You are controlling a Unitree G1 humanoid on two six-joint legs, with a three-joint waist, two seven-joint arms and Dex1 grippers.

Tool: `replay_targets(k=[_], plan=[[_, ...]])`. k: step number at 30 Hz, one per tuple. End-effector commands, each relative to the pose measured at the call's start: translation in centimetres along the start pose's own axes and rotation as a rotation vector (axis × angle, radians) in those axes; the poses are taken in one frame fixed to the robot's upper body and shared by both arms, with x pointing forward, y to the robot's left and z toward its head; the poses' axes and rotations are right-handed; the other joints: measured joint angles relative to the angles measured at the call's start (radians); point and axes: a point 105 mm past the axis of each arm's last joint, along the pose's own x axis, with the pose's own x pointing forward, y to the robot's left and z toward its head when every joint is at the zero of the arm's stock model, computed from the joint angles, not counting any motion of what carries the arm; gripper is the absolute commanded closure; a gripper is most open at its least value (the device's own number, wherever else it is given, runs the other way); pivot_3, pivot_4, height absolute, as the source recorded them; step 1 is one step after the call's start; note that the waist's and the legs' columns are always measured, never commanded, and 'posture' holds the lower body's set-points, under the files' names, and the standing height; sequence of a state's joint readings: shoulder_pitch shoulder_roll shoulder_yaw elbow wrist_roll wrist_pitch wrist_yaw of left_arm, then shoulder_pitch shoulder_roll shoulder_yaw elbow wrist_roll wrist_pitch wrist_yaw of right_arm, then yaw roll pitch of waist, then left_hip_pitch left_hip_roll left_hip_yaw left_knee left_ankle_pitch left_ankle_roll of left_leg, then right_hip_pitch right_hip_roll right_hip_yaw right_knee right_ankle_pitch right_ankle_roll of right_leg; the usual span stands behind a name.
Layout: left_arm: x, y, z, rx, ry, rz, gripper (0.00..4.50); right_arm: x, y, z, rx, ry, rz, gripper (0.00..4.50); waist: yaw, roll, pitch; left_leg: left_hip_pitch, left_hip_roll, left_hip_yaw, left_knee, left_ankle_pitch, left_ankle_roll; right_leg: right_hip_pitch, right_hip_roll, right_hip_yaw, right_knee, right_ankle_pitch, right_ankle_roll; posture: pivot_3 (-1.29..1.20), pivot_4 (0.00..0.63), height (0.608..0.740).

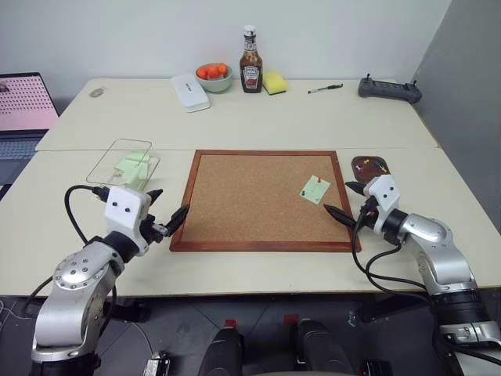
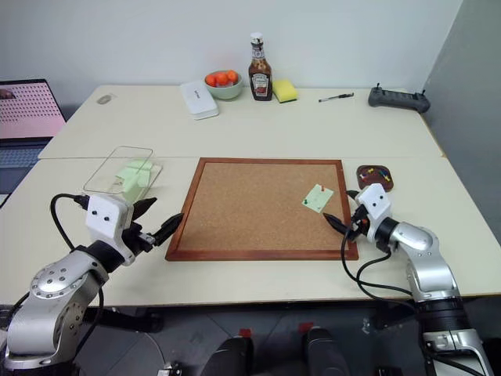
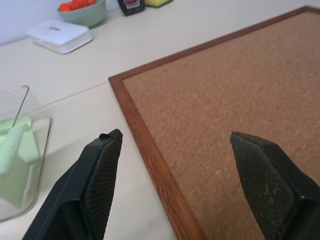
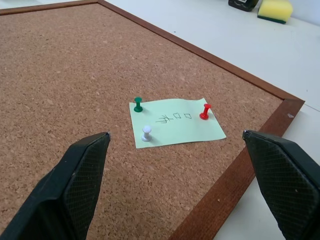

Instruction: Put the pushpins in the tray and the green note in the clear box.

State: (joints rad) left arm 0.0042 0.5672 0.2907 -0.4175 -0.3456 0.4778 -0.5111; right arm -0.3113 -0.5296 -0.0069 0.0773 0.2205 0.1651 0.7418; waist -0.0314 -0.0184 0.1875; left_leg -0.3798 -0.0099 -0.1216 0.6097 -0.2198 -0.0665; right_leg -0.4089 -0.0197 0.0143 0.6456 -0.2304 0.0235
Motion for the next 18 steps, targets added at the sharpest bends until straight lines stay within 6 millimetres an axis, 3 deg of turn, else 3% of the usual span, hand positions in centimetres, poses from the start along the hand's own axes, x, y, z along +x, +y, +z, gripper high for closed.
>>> replay_targets(k=[1,3,6,18], plan=[[-0.1,0.6,1.3,0.020,-0.044,0.000,0.88,0.0,0.1,1.4,-0.025,-0.042,0.000,0.00,0.000,0.000,0.000,0.000,0.000,0.000,0.000,0.000,0.000,0.000,0.000,0.000,0.000,0.000,0.000,0.00,0.150,0.740],[0.2,0.4,1.5,0.023,-0.050,-0.017,0.88,-0.1,0.1,1.6,-0.028,-0.046,0.000,0.00,0.000,0.000,0.000,0.000,0.000,0.000,0.000,0.000,0.000,0.000,0.000,0.000,0.000,0.000,0.000,0.00,0.150,0.740],[0.7,-0.1,1.9,0.030,-0.060,-0.054,1.30,-0.3,0.2,1.7,-0.029,-0.048,-0.002,0.00,0.000,0.000,0.000,0.000,0.000,0.000,0.000,0.000,0.000,0.000,0.000,0.000,0.000,0.000,0.000,0.00,0.150,0.740],[4.4,-4.4,3.2,0.057,-0.101,-0.318,3.47,-0.8,0.8,1.7,-0.035,-0.051,-0.012,0.00,0.000,0.000,0.000,0.000,0.000,0.000,0.000,0.000,0.000,0.000,0.000,0.000,0.000,0.001,0.002,0.00,0.150,0.740]])
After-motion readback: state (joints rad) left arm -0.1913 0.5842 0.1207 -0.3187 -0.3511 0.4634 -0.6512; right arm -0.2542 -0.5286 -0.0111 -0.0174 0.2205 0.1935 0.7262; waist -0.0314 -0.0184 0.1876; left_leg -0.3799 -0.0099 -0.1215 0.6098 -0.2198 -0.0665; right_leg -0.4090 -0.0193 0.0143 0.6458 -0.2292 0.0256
